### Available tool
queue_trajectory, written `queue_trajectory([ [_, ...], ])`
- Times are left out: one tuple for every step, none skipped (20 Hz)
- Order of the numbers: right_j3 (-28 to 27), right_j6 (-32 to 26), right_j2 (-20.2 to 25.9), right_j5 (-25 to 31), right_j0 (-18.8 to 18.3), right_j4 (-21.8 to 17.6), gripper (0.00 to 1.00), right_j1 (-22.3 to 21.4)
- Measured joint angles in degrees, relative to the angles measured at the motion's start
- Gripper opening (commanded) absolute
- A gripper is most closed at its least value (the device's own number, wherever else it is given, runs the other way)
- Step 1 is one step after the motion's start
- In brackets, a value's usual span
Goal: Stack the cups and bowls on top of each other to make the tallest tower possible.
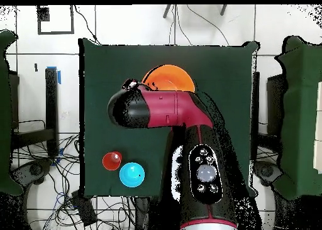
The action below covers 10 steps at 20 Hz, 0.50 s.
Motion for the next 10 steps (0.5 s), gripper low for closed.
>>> queue_trajectory([
  [0.17,0.0,-0.16,-0.06,0.13,0.01,1.0,0.16],
  [0.33,0.0,-0.33,-0.12,0.25,0.01,1.0,0.31],
  [0.77,0.0,-0.59,-0.12,0.5,0.01,1.0,0.28],
  [1.08,0.0,-0.75,-0.12,0.69,0.01,1.0,0.21],
  [1.34,0.0,-0.89,-0.12,0.83,0.01,1.0,0.11],
  [1.53,0.0,-0.98,-0.11,0.93,0.01,1.0,0.01],
  [1.81,0.0,-1.15,-0.12,1.08,0.02,1.0,-0.18],
  [2.19,0.0,-1.4,-0.11,1.29,0.02,1.0,-0.63],
  [2.41,0.0,-1.57,-0.12,1.39,0.05,1.0,-1.0],
  [2.61,0.0,-1.76,-0.11,1.47,0.05,1.0,-1.43],
])
